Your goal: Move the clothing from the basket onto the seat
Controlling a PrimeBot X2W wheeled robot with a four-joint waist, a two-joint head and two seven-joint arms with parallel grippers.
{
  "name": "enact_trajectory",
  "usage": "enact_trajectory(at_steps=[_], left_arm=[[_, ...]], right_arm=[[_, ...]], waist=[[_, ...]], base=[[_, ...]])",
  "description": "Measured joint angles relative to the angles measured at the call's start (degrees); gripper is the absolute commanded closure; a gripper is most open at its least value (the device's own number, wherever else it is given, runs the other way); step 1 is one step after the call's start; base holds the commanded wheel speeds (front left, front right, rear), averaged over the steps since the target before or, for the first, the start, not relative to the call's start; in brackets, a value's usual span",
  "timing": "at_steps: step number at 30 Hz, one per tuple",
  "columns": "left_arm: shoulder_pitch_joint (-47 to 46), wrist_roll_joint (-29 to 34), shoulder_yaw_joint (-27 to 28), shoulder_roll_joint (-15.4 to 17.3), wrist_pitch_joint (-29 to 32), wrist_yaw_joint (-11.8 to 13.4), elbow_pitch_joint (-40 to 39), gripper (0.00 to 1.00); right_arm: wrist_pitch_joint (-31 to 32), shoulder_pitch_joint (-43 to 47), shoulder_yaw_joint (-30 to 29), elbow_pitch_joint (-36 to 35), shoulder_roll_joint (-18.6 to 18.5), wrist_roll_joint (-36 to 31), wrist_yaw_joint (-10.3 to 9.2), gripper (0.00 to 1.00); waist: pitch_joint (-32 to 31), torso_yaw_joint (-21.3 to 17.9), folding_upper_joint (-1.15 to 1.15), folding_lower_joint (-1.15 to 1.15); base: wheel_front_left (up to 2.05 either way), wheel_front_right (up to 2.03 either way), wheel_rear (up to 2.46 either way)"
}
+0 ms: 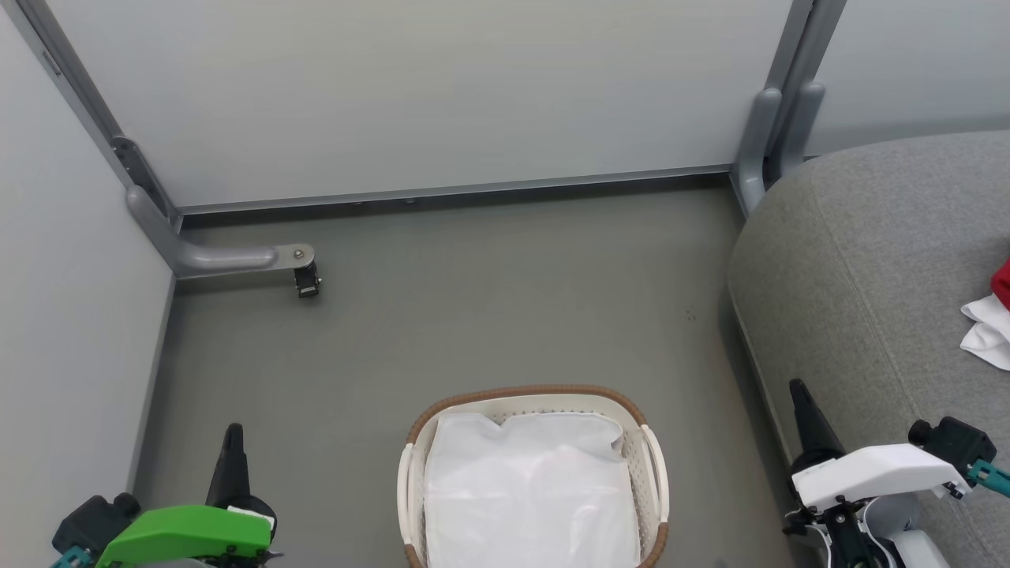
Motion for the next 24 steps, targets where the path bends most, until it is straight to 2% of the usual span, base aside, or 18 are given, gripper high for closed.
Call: enact_trajectory(at_steps=[24], left_arm=[[-1.4,-13.2,1.6,0.0,3.8,0.0,-1.7,1.00]], right_arm=[[3.6,-0.1,-2.4,-1.4,-0.1,14.1,0.00,1.00]], waist=[[-0.4,-0.6,0.00,0.00]], base=[[0.00,0.00,0.00]])
